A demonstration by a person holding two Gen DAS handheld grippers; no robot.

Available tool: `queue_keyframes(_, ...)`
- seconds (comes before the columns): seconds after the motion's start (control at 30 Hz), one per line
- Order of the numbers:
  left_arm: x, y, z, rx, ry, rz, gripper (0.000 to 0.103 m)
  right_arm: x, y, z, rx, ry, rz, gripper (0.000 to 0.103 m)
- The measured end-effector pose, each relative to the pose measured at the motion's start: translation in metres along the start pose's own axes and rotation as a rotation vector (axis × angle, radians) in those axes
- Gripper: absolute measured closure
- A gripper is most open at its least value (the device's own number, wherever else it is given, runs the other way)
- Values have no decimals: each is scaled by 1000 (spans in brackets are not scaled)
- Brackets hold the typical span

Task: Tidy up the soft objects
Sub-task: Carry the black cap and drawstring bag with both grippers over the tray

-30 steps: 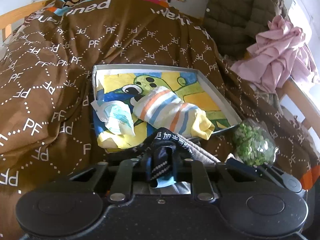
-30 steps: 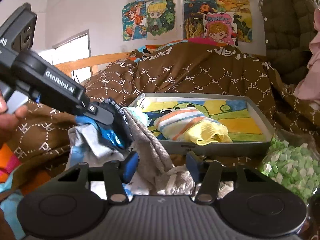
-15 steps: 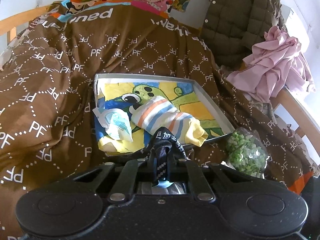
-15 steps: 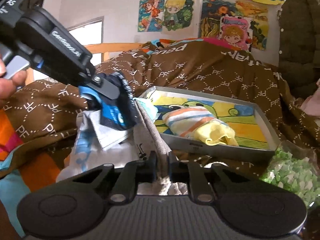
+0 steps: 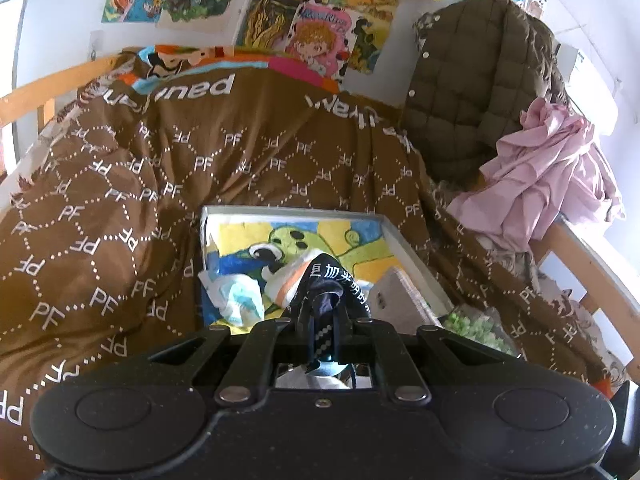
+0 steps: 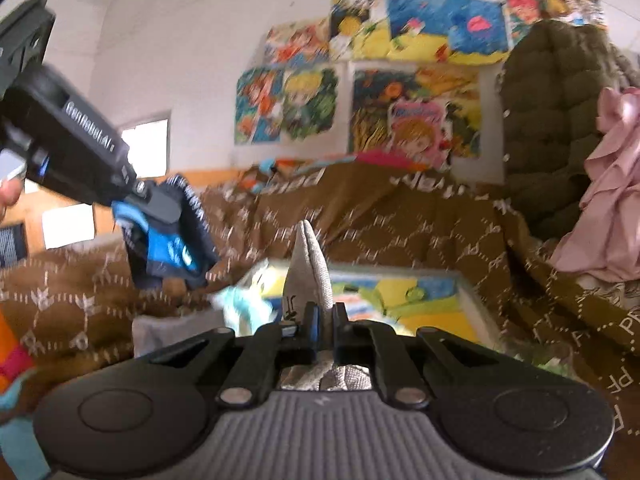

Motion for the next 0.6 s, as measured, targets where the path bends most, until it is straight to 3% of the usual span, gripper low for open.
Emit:
queue_keyframes(0.3, -3, 16, -17, 2, -25, -66, 95, 4, 28, -24, -121, 47, -89, 96)
queue_keyframes(0.6, -56, 19, -12, -1, -18, -120, 95, -64, 48, -75, -371, 110, -112, 96)
Point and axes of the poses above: each gripper's, at about its wrist camera, not at the fingertips, and x roughly against the way its jaws point, z to its left, y to its top, the point moved 9 cm from there along -x, roughly the way its jaws point, and after that the axes turned 1 degree about -z, right-handed, at the moved point
